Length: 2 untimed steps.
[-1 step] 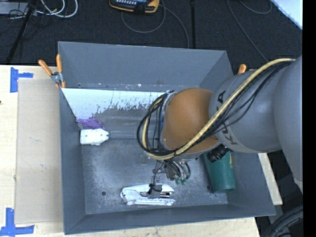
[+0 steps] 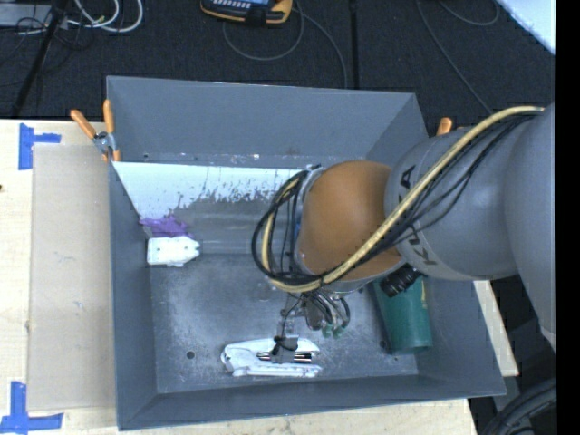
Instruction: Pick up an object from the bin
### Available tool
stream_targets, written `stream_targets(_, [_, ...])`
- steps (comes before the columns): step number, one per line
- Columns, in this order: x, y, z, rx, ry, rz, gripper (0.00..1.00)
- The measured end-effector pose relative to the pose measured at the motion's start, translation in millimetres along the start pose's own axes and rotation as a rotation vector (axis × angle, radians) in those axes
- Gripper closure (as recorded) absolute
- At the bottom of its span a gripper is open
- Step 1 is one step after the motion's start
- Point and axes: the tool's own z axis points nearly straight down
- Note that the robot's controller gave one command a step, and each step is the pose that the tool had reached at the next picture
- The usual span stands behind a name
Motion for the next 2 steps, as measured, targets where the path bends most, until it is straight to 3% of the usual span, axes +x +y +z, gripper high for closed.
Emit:
stream_targets(1, [-5.5, -0.6, -37.1, 0.001, 0.006, -0.008, 0.0])
stream_targets(2, [-2.4, -8.8, -44.0, -0.004, -0.021, -0.004, 0.0])
